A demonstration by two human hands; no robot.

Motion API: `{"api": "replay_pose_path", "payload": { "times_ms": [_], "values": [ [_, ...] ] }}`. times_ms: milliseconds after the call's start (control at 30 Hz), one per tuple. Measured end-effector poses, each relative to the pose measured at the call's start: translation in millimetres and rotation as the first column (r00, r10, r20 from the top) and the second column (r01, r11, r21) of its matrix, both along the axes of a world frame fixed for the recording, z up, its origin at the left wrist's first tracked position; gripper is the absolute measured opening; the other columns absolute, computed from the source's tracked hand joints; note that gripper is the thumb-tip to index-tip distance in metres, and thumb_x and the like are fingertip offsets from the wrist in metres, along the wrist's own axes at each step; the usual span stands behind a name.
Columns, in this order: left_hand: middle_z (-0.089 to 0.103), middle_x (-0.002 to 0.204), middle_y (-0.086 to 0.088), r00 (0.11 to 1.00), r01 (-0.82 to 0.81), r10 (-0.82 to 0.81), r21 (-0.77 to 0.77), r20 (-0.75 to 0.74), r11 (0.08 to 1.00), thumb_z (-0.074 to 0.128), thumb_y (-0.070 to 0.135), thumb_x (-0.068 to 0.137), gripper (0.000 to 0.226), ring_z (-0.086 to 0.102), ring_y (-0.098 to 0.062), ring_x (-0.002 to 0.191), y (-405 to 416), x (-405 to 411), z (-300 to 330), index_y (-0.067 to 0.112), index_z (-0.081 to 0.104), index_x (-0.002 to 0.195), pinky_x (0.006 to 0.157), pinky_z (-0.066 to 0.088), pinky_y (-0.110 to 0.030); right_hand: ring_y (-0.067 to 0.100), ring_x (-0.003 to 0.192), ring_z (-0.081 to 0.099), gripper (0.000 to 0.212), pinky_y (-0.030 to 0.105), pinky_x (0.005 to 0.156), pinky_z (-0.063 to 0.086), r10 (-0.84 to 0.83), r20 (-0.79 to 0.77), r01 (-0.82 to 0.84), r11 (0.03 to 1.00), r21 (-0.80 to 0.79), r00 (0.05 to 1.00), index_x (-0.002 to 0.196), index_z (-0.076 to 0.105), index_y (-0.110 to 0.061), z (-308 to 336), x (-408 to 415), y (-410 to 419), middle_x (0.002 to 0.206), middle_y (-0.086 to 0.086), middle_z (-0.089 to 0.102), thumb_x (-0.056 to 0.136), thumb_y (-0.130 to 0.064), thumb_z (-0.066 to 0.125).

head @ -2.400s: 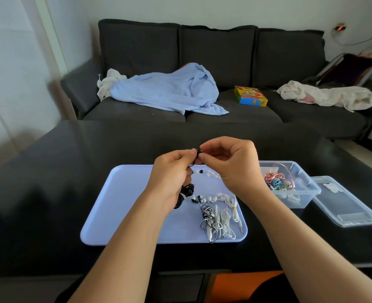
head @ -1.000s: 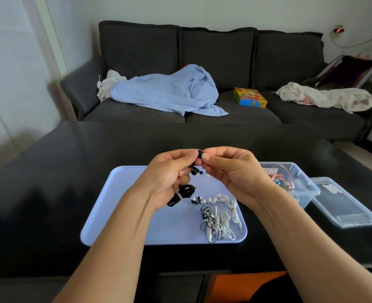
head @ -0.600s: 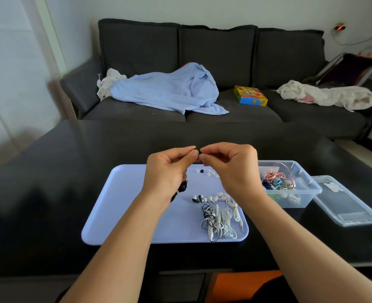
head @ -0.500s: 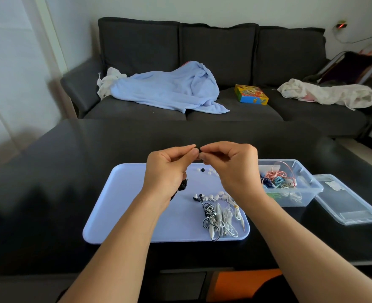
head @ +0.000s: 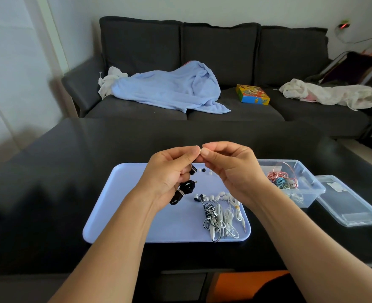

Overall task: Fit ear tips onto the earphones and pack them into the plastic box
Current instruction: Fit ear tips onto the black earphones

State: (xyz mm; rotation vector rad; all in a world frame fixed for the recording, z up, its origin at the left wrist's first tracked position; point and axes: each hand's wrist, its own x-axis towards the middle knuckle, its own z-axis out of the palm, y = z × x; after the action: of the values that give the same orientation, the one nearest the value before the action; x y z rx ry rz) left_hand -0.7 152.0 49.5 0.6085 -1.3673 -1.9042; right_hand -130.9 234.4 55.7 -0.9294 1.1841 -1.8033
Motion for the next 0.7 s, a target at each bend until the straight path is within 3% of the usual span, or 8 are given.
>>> {"api": "replay_pose_path", "payload": {
  "times_ms": [200, 300, 400, 533, 700],
  "values": [
    [0.071, 0.084, -0.005, 0.993, 0.115, -0.113, 0.057, -0.042, 0.992, 0.066, 0.017, 0.085, 0.022, 0.033, -0.004, 0.047, 1, 3, 4, 0.007, 0.075, 0.102, 0.043, 0.029, -0.012, 0.022, 0.079, 0.076, 0.023, 0.024, 0.072, 0.059, -0.095, -0.304, 0.072, 0.994, -0.086, 0.948, 0.096, 0.074, -0.002, 8, -7, 8, 0.084, 0.010, 0.077, 0.073, -0.006, 0.077],
    [0.069, 0.082, -0.001, 0.989, 0.145, -0.144, 0.072, -0.026, 0.987, 0.061, 0.012, 0.092, 0.021, 0.032, -0.005, 0.049, 0, 4, 5, 0.007, 0.074, 0.108, 0.043, 0.028, -0.012, 0.018, 0.080, 0.076, 0.023, 0.022, 0.072, 0.059, -0.149, -0.521, 0.118, 0.989, -0.092, 0.841, 0.103, 0.075, -0.004, 13, -9, 14, 0.086, 0.006, 0.078, 0.080, 0.000, 0.076],
    [0.067, 0.077, 0.003, 0.992, 0.125, -0.124, 0.074, -0.020, 0.989, 0.060, 0.010, 0.092, 0.019, 0.032, -0.005, 0.049, 0, 3, 4, 0.007, 0.073, 0.107, 0.043, 0.028, -0.012, 0.014, 0.084, 0.074, 0.027, 0.030, 0.078, 0.061, -0.179, -0.681, 0.144, 0.984, -0.109, 0.710, 0.110, 0.075, -0.007, 11, -9, 12, 0.093, 0.003, 0.076, 0.083, -0.004, 0.075],
    [0.069, 0.074, 0.004, 0.995, 0.103, -0.102, 0.066, -0.016, 0.993, 0.058, 0.008, 0.096, 0.018, 0.032, -0.005, 0.050, 3, -1, 3, 0.008, 0.073, 0.104, 0.044, 0.026, -0.013, 0.011, 0.086, 0.069, 0.023, 0.024, 0.080, 0.057, -0.180, -0.793, 0.122, 0.983, -0.134, 0.582, 0.111, 0.075, -0.010, 8, -13, 8, 0.094, 0.003, 0.071, 0.088, -0.005, 0.073],
    [0.069, 0.076, 0.002, 0.997, 0.077, -0.076, 0.095, -0.015, 0.992, 0.059, 0.008, 0.095, 0.016, 0.033, -0.004, 0.049, 1, -1, 1, 0.007, 0.074, 0.100, 0.045, 0.026, -0.013, 0.013, 0.084, 0.066, 0.017, 0.028, 0.076, 0.054, -0.260, -0.881, 0.144, 0.965, -0.220, 0.396, 0.107, 0.077, -0.011, 3, -11, 3, 0.090, 0.001, 0.070, 0.091, -0.009, 0.071]
  ]
}}
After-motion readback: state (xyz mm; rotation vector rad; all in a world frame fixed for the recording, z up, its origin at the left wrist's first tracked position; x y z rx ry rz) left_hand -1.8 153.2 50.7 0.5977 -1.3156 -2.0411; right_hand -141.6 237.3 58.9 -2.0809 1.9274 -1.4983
